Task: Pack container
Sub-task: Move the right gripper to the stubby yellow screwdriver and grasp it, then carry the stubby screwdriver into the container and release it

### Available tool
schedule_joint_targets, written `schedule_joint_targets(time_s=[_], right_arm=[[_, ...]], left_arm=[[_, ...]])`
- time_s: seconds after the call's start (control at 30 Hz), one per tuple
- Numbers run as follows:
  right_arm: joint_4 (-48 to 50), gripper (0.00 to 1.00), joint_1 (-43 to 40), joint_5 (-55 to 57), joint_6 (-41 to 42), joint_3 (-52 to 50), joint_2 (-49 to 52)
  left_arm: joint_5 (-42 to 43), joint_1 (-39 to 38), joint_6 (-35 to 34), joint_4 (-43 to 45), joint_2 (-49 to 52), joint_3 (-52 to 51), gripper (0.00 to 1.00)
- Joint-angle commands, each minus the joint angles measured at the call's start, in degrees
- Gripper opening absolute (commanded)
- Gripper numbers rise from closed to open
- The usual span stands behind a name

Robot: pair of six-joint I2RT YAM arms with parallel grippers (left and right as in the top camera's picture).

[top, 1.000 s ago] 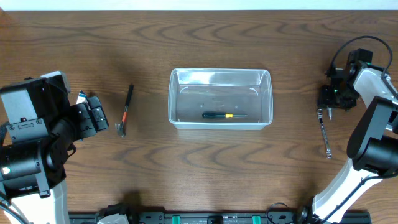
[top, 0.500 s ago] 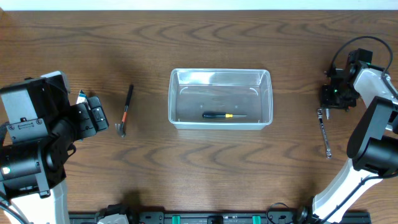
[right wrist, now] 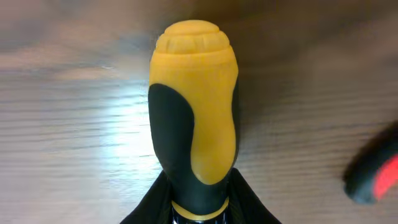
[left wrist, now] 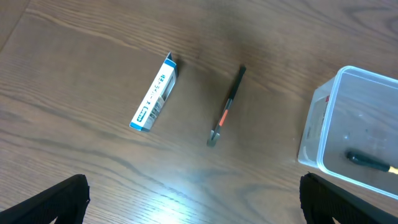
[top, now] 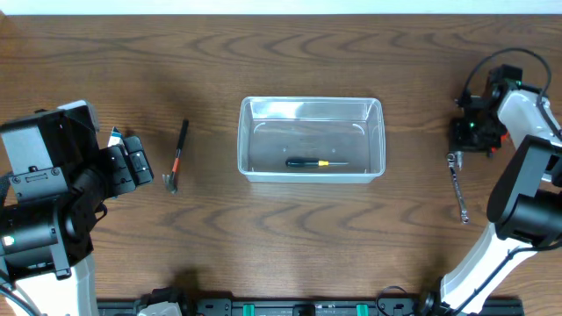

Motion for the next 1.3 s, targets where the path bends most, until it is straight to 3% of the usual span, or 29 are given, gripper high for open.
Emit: schedule_joint_targets(time_s=[0.0,0.23,0.47,0.63,1.0,1.17,1.27], right_arm=[[-2.3,0.01,4.0,-1.6,-0.8,9.5,-7.3],[-4.8,0.01,19.4,-3.4,-14.8,17.6,-17.5],[-10.9,0.01,37.5,-3.4,-32.9,16.0,-15.5],[-9.7,0.05,42.9,-3.4,-34.5,12.5,-8.5],[-6.0,0.07,42.4,-3.4,-33.8,11.1,4.3],[-5.2,0.28,42.1,-3.4,-33.3,11.1,4.6],[-5.1,0.32,41.9,-3.4,-30.6,11.3,4.5]], left_arm=[[-0.3,0.5,1.3,-0.2,0.0,0.6,0.98],[-0.3,0.5,1.3,-0.2,0.0,0.6,0.98],[-0.3,0.5,1.3,-0.2,0.0,0.6,0.98],[-0.3,0.5,1.2,-0.4,0.0,0.6,0.98],[-0.3,0.4,1.2,-1.7,0.0,0.6,0.98],[-0.3,0.5,1.3,-1.7,0.0,0.6,0.98],[-0.3,0.5,1.3,-1.6,0.0,0.6,0.98]])
